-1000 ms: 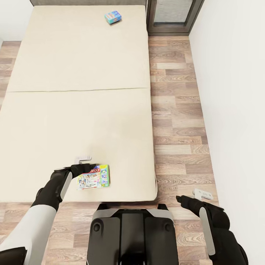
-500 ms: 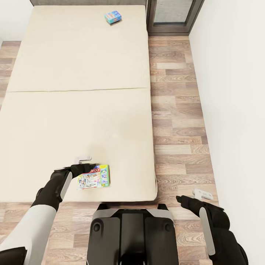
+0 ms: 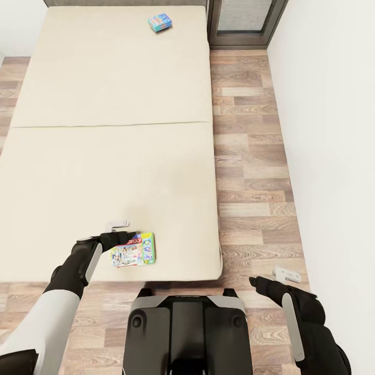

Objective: Put all the toys in the child's room - the three board games (two on the bed and one on the table), the two jigsaw puzzles on the table, and the tennis ball on the table - inside the toy box on the table in the child's room.

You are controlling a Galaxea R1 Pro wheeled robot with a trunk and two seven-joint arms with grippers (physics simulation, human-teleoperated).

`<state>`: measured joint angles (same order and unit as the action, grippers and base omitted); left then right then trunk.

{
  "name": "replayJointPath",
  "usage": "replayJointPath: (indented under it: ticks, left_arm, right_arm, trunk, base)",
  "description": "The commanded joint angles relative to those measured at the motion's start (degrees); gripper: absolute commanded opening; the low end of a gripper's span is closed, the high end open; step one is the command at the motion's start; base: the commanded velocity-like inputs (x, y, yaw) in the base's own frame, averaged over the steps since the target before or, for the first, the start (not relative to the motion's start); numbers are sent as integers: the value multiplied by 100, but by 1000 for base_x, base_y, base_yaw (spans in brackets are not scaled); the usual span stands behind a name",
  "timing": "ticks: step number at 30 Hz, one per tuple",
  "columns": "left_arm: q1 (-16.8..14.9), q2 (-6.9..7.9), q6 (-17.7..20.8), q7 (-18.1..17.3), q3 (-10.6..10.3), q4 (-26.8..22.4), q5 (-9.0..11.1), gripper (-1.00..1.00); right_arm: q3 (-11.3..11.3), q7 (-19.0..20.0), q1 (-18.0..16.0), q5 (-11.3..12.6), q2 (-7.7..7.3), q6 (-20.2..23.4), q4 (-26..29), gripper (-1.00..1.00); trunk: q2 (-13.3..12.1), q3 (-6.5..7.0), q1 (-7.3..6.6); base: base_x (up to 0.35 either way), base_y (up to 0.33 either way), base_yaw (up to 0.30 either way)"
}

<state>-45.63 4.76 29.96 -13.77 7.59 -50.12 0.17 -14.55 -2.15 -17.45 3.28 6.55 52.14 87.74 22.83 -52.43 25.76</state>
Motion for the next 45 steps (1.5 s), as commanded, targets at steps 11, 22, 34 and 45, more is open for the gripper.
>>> replayJointPath:
  ticks: [11,22,34,45]
  left_arm:
    - [-1,-2,34,-31,14,-6,1,100]
    - [-2,-2,28,-38,14,-6,1,100]
    - [-4,-2,28,-44,14,-6,1,100]
    - [-4,-2,26,-52,14,-6,1,100]
  right_arm:
    - [-5,-29,-1,18,12,25,7,100]
    - [3,-31,4,-24,5,16,7,100]
    - [0,-31,4,-26,4,16,7,100]
    - [4,-31,4,-30,4,16,-41,100]
  trunk:
    - [9,-6,3]
    - [9,-6,3]
    - [9,-6,3]
    - [9,-6,3]
  base:
    - [-52,0,0]
    - [-13,0,0]
    - [-26,0,0]
    - [-53,0,0]
